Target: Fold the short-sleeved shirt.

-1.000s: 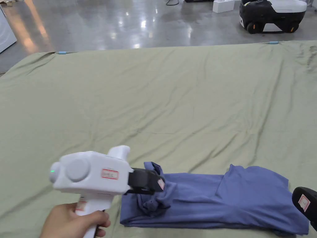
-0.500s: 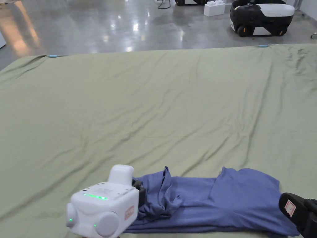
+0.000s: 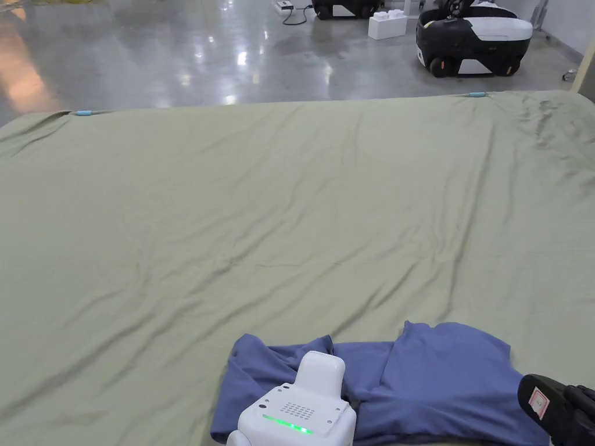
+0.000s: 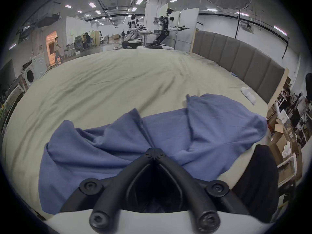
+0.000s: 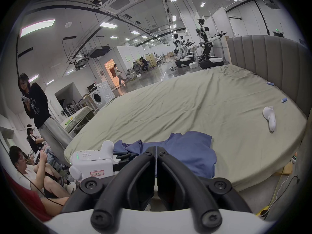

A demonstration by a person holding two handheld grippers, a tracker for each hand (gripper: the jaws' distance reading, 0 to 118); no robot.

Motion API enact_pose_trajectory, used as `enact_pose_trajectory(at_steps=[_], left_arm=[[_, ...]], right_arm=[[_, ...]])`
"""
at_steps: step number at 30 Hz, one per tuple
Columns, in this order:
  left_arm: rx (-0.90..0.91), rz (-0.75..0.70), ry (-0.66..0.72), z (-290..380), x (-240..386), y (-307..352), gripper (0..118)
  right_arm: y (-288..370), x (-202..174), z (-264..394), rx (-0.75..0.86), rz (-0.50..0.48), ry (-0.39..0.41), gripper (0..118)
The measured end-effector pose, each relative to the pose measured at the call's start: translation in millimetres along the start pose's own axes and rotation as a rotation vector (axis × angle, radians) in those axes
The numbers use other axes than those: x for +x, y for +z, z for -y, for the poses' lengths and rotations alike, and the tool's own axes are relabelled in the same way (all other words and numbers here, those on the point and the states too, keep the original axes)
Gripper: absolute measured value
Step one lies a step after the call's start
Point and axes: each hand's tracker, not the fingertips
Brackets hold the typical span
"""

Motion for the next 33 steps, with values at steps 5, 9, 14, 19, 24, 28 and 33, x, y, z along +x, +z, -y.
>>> enact_pose_trajectory(at_steps=[5, 9, 14, 19, 24, 28, 33], left_arm=[[0.173, 0.166, 0.126, -31, -15, 61, 0], [0.393, 0.202, 0.141, -61, -57, 150, 0], [0.514, 0.105, 0.213, -67, -137, 229, 0], [0.331, 0.187, 0.333, -47, -204, 236, 0], [0.228, 0.512, 0.653, -27, -242, 203, 0], [0.212, 0.449, 0.587, -31, -238, 185, 2], [-0.039, 0.662, 0.763, -22, -256, 91, 118]], right_arm=[[-1, 3, 1, 0.006, -0.01, 0.01, 4], [-1, -1, -6, 0.038, -0.025, 0.024, 4], [-10, -7, -14, 0.092, -0.014, 0.05, 4], [-20, -8, -15, 0.082, -0.052, 0.043, 4], [-24, -18, -12, 0.054, -0.071, 0.061, 4], [-23, -20, -11, 0.047, -0.072, 0.071, 4], [-24, -19, -12, 0.031, -0.093, 0.041, 4]])
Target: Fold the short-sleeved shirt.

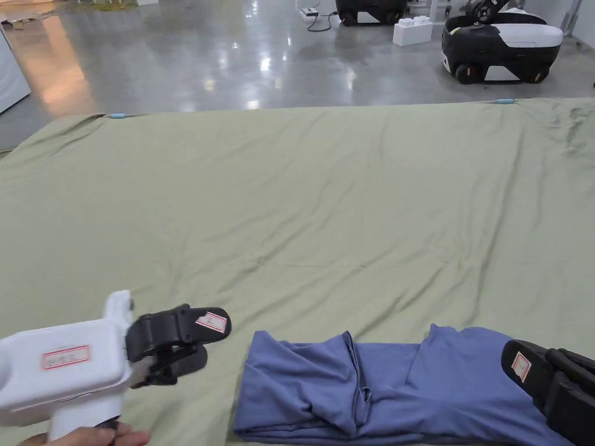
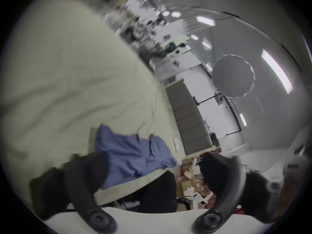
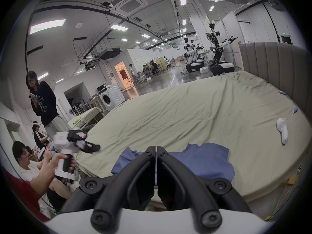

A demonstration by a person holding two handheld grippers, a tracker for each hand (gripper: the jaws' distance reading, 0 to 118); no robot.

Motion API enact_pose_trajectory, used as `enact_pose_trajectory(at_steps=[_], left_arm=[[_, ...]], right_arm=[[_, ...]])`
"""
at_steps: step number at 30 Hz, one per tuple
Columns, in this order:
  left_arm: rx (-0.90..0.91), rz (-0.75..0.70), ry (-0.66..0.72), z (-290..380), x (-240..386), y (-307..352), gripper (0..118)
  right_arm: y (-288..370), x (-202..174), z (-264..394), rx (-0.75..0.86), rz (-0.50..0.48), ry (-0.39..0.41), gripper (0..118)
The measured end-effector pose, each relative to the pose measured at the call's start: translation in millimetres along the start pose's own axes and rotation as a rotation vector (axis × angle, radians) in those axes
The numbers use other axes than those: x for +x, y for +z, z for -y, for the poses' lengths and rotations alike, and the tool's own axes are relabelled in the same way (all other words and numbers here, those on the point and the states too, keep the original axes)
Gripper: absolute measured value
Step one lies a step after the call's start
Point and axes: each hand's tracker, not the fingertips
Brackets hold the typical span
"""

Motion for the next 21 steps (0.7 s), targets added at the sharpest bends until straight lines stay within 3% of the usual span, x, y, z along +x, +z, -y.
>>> enact_pose_trajectory(at_steps=[3, 6, 8, 11, 12, 13, 14, 16, 17, 21], left_arm=[[-0.15, -0.091, 0.094, -2, -46, -36, 118], [-0.162, -0.159, 0.158, 3, -69, -60, 118], [-0.13, -0.018, 0.196, -7, -78, -63, 118], [-0.235, 0.049, 0.23, -7, -77, -91, 117], [-0.229, 0.015, 0.203, -7, -75, -98, 110], [-0.234, -0.007, 0.173, -9, -76, -101, 86], [-0.247, -0.06, 0.156, -12, -80, -103, 16], [-0.214, -0.136, 0.185, -12, -89, -96, 13], [-0.239, -0.087, 0.229, -15, -95, -86, 13], [-0.189, -0.118, 0.13, -23, -77, -25, 13]], right_arm=[[7, -5, 0, 0.005, 0.003, 0.019, 4], [13, -8, 1, 0.002, 0.006, 0.034, 4], [15, -10, 0, -0.016, -0.015, 0.021, 4], [15, -12, 1, -0.022, -0.021, 0.012, 4], [15, -12, 2, -0.024, -0.016, 0.014, 4], [15, -13, 2, -0.024, -0.012, 0.017, 4], [16, -14, 2, -0.026, -0.008, 0.019, 4], [19, -17, 0, -0.026, -0.006, 0.025, 4], [20, -19, 0, -0.026, -0.002, 0.03, 4], [16, -19, 0, -0.042, 0.003, 0.042, 4]])
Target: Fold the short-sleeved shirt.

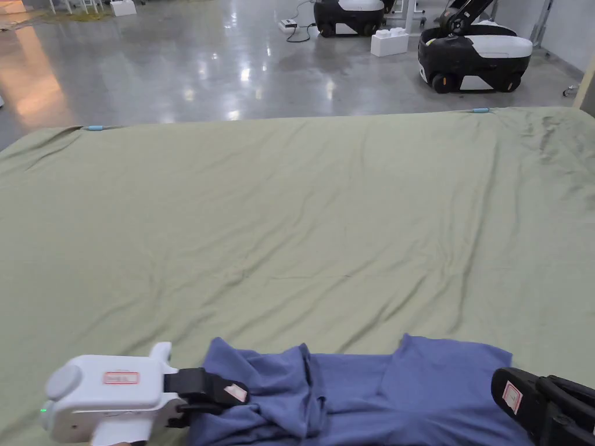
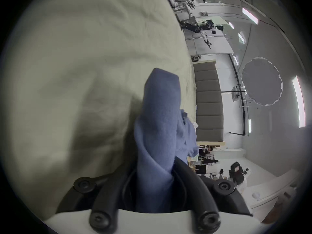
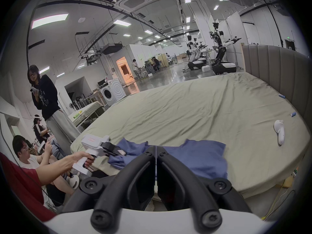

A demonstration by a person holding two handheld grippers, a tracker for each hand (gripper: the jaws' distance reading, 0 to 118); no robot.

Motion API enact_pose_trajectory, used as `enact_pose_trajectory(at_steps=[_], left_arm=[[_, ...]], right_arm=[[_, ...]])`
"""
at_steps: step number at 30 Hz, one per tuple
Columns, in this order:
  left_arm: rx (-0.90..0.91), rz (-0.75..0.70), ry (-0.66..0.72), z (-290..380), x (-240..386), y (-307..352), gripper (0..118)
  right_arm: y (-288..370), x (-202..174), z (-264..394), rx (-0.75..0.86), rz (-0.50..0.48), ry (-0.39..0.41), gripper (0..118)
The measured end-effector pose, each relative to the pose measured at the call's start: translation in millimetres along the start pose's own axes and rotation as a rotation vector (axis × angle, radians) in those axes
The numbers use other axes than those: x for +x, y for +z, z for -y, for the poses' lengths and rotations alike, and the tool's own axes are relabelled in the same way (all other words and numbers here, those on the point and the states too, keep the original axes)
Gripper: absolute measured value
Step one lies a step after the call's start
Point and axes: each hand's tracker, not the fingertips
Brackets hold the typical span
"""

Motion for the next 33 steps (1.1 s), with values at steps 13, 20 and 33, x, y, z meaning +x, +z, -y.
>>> enact_pose_trajectory(at_steps=[13, 20, 33], left_arm=[[0.185, -0.64, -0.163, 9, 100, 114, 13], [0.043, -0.644, -0.392, 20, 170, -8, 13], [-0.132, -0.602, -0.409, 32, 159, -135, 79]], right_arm=[[-37, -16, 4, -0.042, -0.079, 0.002, 4], [-29, -15, 2, -0.046, -0.086, -0.004, 4], [-14, 12, 10, -0.055, -0.034, -0.058, 4]])
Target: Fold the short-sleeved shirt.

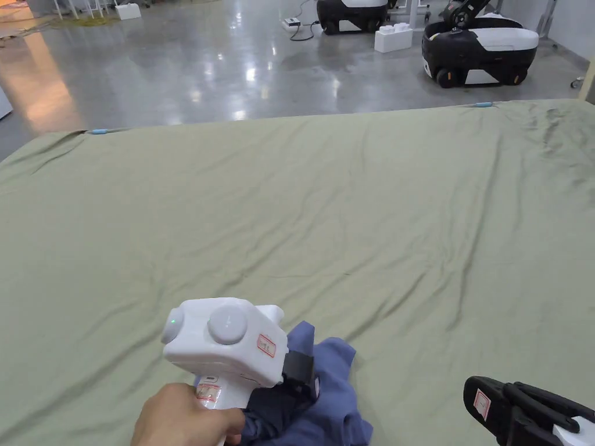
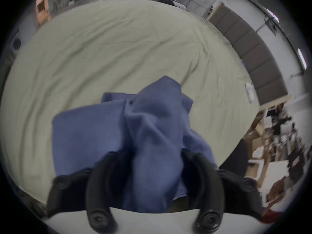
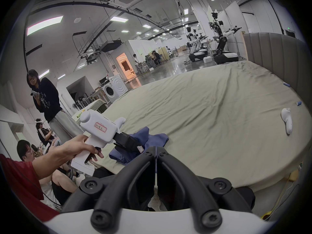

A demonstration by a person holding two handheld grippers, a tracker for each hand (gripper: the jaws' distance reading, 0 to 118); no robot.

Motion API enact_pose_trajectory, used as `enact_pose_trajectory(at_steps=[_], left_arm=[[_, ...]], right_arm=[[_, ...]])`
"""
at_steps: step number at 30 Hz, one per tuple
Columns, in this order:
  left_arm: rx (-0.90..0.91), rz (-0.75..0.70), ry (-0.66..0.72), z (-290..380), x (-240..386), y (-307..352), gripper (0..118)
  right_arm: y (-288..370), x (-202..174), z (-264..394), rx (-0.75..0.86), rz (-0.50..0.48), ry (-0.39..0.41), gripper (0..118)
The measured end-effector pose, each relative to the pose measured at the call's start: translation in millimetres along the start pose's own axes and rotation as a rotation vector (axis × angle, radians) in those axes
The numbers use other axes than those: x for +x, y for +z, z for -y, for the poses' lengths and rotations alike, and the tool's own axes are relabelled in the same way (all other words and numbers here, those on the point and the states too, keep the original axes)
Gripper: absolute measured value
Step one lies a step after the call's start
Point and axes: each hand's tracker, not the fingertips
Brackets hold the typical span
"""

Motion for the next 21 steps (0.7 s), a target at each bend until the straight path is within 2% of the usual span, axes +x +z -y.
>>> enact_pose_trajectory(at_steps=[3, 5, 6, 7, 8, 9, 11, 12, 14, 16, 17, 21], left_arm=[[0.113, 0.144, 0.019, 6, -12, 41, 79], [0.342, 0.245, 0.052, 19, -28, 84, 79], [0.521, 0.297, 0.096, 31, -42, 104, 77], [0.673, 0.274, 0.132, 45, -48, 112, 65], [0.782, 0.187, 0.144, 57, -52, 115, 8], [0.797, 0.077, 0.117, 62, -46, 109, 0], [0.773, -0.115, -0.006, 76, -30, 84, 0], [0.765, -0.131, -0.061, 82, -23, 63, 0], [0.668, -0.07, -0.127, 91, -7, 28, 0], [0.61, -0.118, -0.166, 100, 12, -6, 0], [0.578, -0.098, -0.173, 102, 18, -26, 0], [0.654, -0.101, -0.154, 119, 49, -56, 0]], right_arm=[[4, 0, 0, 0.01, 0.004, 0.005, 4], [4, 3, 0, 0.013, 0.007, 0.002, 4], [4, 4, 2, 0.014, 0.006, -0.004, 4], [3, 6, 2, 0.013, 0.007, -0.01, 4], [1, 7, 3, 0.012, 0.008, -0.019, 4], [0, 8, 4, 0.01, 0.005, -0.029, 4], [-3, 10, 4, 0.0, -0.003, -0.055, 4], [-2, 11, 4, 0.003, -0.014, -0.063, 4], [-2, 9, 3, 0.003, -0.018, -0.068, 4], [0, 9, 4, 0.008, -0.009, -0.062, 4], [0, 9, 4, 0.006, -0.01, -0.064, 4], [2, 12, 5, -0.007, 0.005, -0.058, 4]])
